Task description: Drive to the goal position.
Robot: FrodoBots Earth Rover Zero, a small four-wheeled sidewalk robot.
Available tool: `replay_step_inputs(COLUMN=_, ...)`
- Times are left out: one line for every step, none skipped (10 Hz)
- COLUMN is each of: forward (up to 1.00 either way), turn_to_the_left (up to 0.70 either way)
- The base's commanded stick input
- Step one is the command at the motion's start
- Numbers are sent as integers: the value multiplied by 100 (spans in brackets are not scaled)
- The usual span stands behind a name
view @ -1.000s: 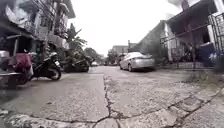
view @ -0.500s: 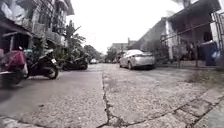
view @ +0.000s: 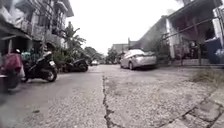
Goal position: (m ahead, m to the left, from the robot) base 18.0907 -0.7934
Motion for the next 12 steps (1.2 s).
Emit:
replay_step_inputs(forward=30, turn_to_the_left=0)
replay_step_inputs(forward=30, turn_to_the_left=0)
replay_step_inputs(forward=30, turn_to_the_left=0)
replay_step_inputs(forward=30, turn_to_the_left=0)
replay_step_inputs(forward=30, turn_to_the_left=0)
replay_step_inputs(forward=30, turn_to_the_left=0)
replay_step_inputs(forward=30, turn_to_the_left=0)
replay_step_inputs(forward=30, turn_to_the_left=0)
replay_step_inputs(forward=30, turn_to_the_left=0)
replay_step_inputs(forward=30, turn_to_the_left=0)
replay_step_inputs(forward=30, turn_to_the_left=0)
replay_step_inputs(forward=30, turn_to_the_left=0)
